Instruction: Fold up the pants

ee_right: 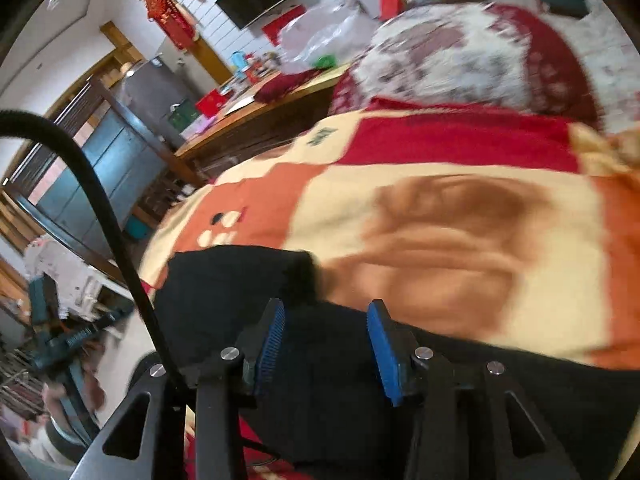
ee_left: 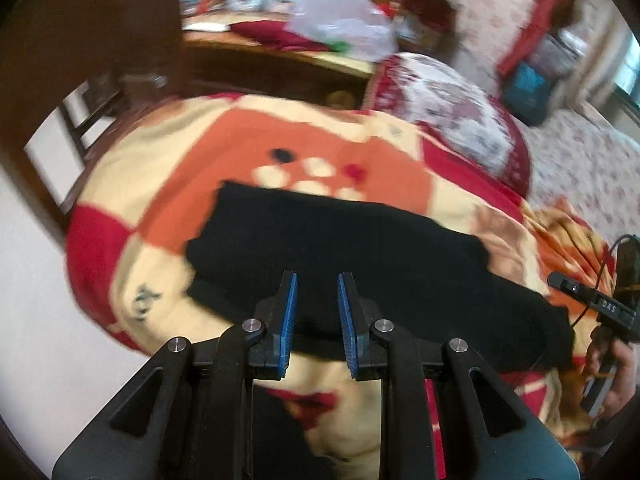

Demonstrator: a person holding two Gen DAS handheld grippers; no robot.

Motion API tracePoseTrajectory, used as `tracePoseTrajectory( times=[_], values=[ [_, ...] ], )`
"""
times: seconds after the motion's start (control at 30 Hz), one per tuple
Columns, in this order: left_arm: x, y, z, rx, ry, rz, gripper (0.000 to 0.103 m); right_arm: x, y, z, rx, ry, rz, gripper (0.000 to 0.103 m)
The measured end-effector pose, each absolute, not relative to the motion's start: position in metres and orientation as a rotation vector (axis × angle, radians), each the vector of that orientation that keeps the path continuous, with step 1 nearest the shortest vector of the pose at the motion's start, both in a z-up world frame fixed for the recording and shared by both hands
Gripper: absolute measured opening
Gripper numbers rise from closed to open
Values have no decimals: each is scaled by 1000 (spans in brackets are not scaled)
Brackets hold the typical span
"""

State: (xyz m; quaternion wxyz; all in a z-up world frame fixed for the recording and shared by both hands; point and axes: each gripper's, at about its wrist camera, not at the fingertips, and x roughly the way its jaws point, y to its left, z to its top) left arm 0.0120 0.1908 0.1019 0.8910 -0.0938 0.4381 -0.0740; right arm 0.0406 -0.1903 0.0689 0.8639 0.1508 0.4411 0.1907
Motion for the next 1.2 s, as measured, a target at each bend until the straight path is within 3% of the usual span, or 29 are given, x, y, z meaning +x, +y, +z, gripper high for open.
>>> tracePoseTrajectory(
  times=[0.57, 1.0, 1.13, 1.2],
  values=[
    [45, 22, 83, -45, 1050, -560, 18, -54, -319, 74, 294, 1053, 29, 42],
    [47, -39, 71, 12, 1097, -665, 18, -25, -321, 17, 439, 1188, 99, 42],
    [51, -62, 65, 3, 1116, -704, 18, -22, -315, 21, 381, 1141, 116, 33],
    [54, -73, 65, 6, 1120, -717, 18, -24, -312, 28, 328, 1105, 106, 20]
  ],
)
